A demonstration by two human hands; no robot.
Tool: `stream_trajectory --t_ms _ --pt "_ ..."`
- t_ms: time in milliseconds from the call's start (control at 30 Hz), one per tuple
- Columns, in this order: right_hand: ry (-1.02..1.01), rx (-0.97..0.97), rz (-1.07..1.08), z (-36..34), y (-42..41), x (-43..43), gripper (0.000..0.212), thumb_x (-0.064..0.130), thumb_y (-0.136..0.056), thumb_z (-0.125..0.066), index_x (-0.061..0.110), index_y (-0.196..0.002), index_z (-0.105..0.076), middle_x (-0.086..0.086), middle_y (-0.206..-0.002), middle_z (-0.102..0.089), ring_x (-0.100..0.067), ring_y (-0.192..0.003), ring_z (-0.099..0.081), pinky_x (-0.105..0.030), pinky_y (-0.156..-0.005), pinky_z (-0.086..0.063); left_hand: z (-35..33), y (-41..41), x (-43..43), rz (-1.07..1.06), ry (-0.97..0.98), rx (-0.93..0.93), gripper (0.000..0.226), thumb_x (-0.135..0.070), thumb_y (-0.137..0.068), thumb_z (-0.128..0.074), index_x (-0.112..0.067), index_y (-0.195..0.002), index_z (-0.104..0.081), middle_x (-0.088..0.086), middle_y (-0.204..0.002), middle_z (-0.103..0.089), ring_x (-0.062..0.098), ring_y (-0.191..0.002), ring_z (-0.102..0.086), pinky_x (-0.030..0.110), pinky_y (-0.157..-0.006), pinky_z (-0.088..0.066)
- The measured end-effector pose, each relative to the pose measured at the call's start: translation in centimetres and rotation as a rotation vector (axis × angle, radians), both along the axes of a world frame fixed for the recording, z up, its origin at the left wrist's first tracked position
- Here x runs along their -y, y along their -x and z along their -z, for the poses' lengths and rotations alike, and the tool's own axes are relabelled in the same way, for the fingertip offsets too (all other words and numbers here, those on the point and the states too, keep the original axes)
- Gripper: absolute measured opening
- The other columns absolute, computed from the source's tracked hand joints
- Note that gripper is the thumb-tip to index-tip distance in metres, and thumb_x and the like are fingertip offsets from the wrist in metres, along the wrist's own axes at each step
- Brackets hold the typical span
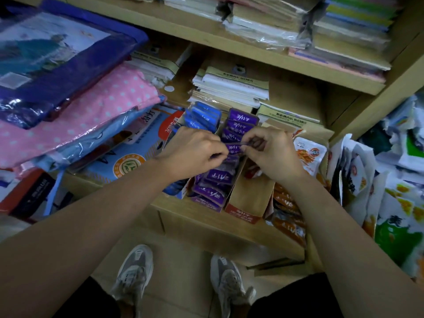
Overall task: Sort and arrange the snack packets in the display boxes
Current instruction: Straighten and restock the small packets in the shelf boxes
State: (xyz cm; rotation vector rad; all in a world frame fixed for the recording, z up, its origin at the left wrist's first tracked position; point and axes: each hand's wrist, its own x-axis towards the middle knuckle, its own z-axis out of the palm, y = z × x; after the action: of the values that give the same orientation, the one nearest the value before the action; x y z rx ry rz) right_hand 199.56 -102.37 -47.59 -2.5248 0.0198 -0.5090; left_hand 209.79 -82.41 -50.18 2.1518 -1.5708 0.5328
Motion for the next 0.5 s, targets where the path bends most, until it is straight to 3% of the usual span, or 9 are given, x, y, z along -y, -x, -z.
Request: stream_trajectory --t_ms 100,167,300,367,500 --pt "-0.054 -0.089 -0.043 -0.4 0.4 0.1 0.030 0.013 -0.082 -0.079 0.020 -0.111 -0.072 0.007 -0.099 -0.064 -0.011 -0.088 -0.063 -0.028 -0.079 -0.056 -0.1 -0.5 0.5 -0.006 0.134 0.012 0.014 -0.020 -0.092 -0.066 -0.016 -0.087 -0.079 -0.002 -0.074 -0.069 0.016 -0.062 -0.064 0.034 -0.050 -0.052" --pt "0.012 -0.090 -0.046 -0.1 0.3 -0.2 0.038 0.019 -0.077 -0.085 0.018 -0.111 -0.069 0.008 -0.104 -0.061 -0.013 -0.095 -0.060 -0.029 -0.079 -0.052 -0.2 -0.5 0.9 -0.011 0.189 0.001 0.009 -0.021 -0.089 -0.073 -0.014 -0.084 -0.077 -0.001 -0.073 -0.067 0.016 -0.061 -0.062 0.034 -0.049 -0.051" --pt "0.123 0.045 0.021 0.4 -0.7 -0.9 0.022 0.017 -0.075 -0.087 0.014 -0.086 -0.068 0.014 -0.077 -0.054 -0.007 -0.070 -0.049 -0.027 -0.063 -0.040 -0.5 -0.4 0.8 -0.034 0.241 -0.026 0.018 -0.029 -0.083 -0.082 -0.018 -0.074 -0.072 -0.005 -0.070 -0.062 0.010 -0.065 -0.055 0.032 -0.048 -0.048" --pt "0.088 0.048 0.032 0.4 -0.8 -0.7 0.017 0.014 -0.078 -0.085 0.015 -0.083 -0.069 0.014 -0.074 -0.055 -0.005 -0.066 -0.050 -0.025 -0.062 -0.042 -0.5 -0.6 0.2 0.034 0.153 -0.020 0.021 -0.039 -0.080 -0.084 -0.022 -0.074 -0.073 -0.010 -0.069 -0.061 0.010 -0.071 -0.051 0.032 -0.054 -0.046" --pt "0.007 0.006 0.054 0.3 -0.5 -0.5 0.012 0.018 -0.083 -0.082 0.019 -0.087 -0.070 0.007 -0.082 -0.064 -0.006 -0.076 -0.059 -0.019 -0.063 -0.048 0.3 -0.4 -0.8 0.122 -0.201 0.009 0.029 -0.059 -0.073 -0.081 -0.035 -0.088 -0.080 -0.019 -0.073 -0.069 0.011 -0.077 -0.049 0.032 -0.070 -0.035"
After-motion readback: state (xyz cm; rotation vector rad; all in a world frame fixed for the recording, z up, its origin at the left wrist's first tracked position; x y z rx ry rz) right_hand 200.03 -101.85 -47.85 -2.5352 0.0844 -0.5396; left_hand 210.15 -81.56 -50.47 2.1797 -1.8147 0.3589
